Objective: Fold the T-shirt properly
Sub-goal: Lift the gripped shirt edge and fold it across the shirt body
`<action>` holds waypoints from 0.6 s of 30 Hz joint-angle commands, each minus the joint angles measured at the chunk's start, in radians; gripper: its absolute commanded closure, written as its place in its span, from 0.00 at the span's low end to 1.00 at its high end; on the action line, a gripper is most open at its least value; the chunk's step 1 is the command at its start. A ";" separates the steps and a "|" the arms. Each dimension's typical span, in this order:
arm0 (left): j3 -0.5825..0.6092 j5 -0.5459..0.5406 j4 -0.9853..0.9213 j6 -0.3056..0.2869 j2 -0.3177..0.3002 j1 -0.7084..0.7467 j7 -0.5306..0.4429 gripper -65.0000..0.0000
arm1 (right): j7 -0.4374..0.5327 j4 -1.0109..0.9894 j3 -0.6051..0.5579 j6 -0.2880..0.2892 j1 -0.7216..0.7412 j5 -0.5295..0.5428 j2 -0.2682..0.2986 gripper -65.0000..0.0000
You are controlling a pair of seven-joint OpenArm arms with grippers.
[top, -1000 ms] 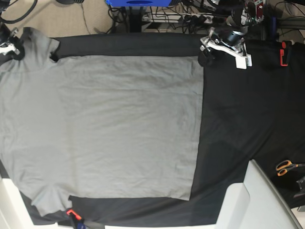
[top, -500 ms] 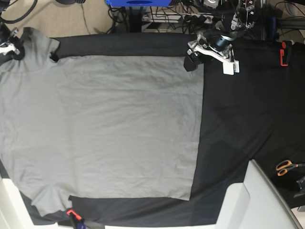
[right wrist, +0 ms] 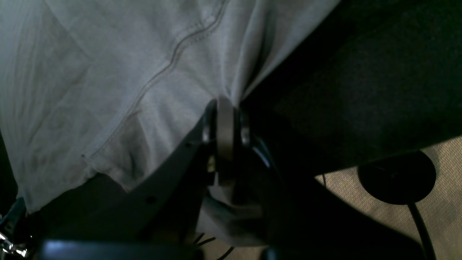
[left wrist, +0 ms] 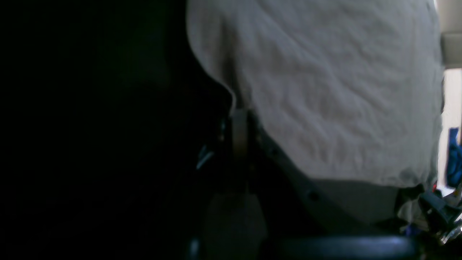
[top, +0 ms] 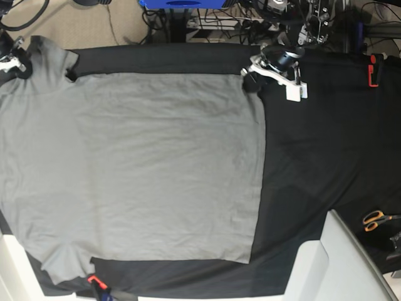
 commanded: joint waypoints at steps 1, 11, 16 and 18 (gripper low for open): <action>0.000 0.014 0.035 0.011 -0.002 0.027 0.023 1.00 | -0.025 0.029 0.000 -0.003 -0.007 -0.020 0.020 1.00; -0.012 0.012 0.208 0.077 -0.002 0.009 0.150 1.00 | -0.133 0.244 -0.001 -0.003 0.022 -0.020 0.027 1.00; -0.014 0.012 0.211 0.105 -0.002 -0.031 0.204 1.00 | -0.191 0.242 -0.003 -0.003 0.066 -0.020 0.066 1.00; -0.014 0.012 0.213 0.105 -0.002 -0.057 0.221 1.00 | -0.209 0.233 -0.003 -0.003 0.088 -0.029 0.080 1.00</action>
